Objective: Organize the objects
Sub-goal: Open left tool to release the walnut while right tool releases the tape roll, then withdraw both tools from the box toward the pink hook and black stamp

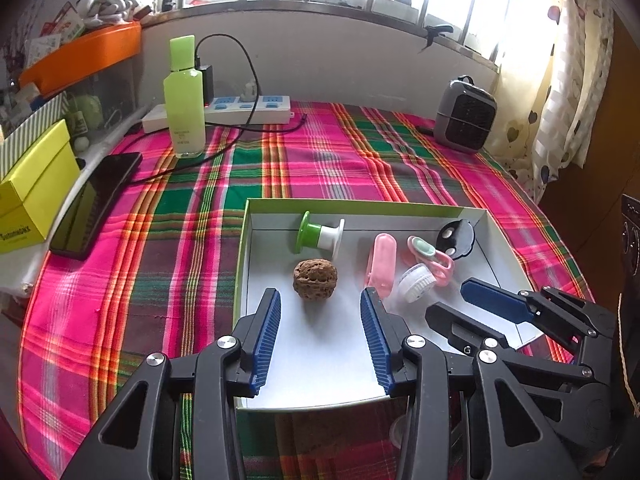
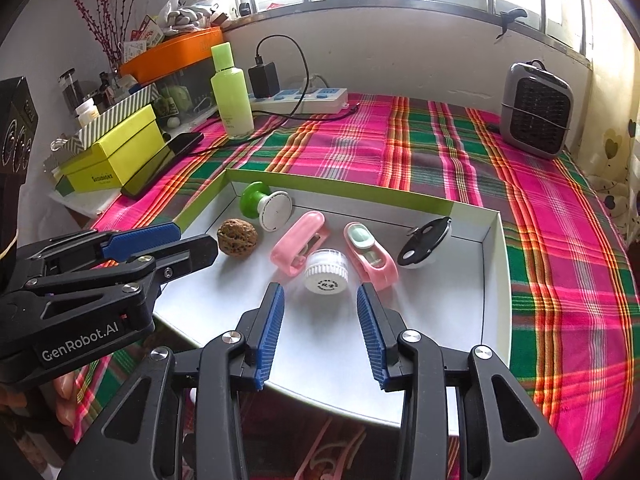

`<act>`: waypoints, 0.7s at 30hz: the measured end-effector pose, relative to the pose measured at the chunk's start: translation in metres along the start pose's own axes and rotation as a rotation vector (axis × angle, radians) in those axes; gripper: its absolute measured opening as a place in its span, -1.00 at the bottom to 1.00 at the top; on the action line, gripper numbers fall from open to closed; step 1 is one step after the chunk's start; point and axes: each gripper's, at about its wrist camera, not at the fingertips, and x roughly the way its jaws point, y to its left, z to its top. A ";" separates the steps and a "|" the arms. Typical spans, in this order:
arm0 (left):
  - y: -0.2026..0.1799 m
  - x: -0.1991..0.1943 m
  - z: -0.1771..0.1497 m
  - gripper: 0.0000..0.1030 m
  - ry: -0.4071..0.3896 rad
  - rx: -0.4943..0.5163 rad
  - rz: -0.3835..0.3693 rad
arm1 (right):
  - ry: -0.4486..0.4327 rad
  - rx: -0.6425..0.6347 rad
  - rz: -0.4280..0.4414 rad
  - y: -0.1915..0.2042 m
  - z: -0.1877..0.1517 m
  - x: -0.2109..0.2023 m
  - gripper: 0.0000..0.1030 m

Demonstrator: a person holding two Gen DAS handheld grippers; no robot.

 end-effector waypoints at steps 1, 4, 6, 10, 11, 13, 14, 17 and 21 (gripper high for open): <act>0.000 -0.002 -0.001 -0.22 -0.001 -0.002 -0.003 | -0.003 0.001 0.002 0.000 0.000 -0.002 -0.23; -0.002 -0.008 -0.006 -0.22 -0.013 0.000 0.011 | -0.020 0.010 -0.006 0.001 -0.003 -0.009 -0.23; -0.002 -0.012 -0.009 -0.22 -0.015 -0.001 0.013 | -0.025 0.015 0.000 0.002 -0.005 -0.013 -0.23; -0.003 -0.020 -0.015 -0.22 -0.022 -0.010 0.004 | -0.034 0.009 -0.014 0.006 -0.009 -0.020 -0.23; -0.003 -0.021 -0.017 -0.22 -0.022 -0.014 0.003 | -0.038 0.011 -0.014 0.006 -0.011 -0.022 -0.23; -0.003 -0.024 -0.021 -0.22 -0.021 -0.015 0.006 | -0.042 0.013 -0.010 0.007 -0.013 -0.025 -0.23; -0.003 -0.025 -0.022 -0.22 -0.020 -0.015 0.007 | -0.043 0.014 -0.009 0.008 -0.014 -0.026 -0.23; -0.004 -0.030 -0.026 -0.21 -0.025 -0.017 0.003 | -0.051 0.011 -0.009 0.010 -0.018 -0.031 -0.23; -0.004 -0.036 -0.033 -0.21 -0.032 -0.023 0.005 | -0.055 0.020 -0.009 0.012 -0.023 -0.036 -0.23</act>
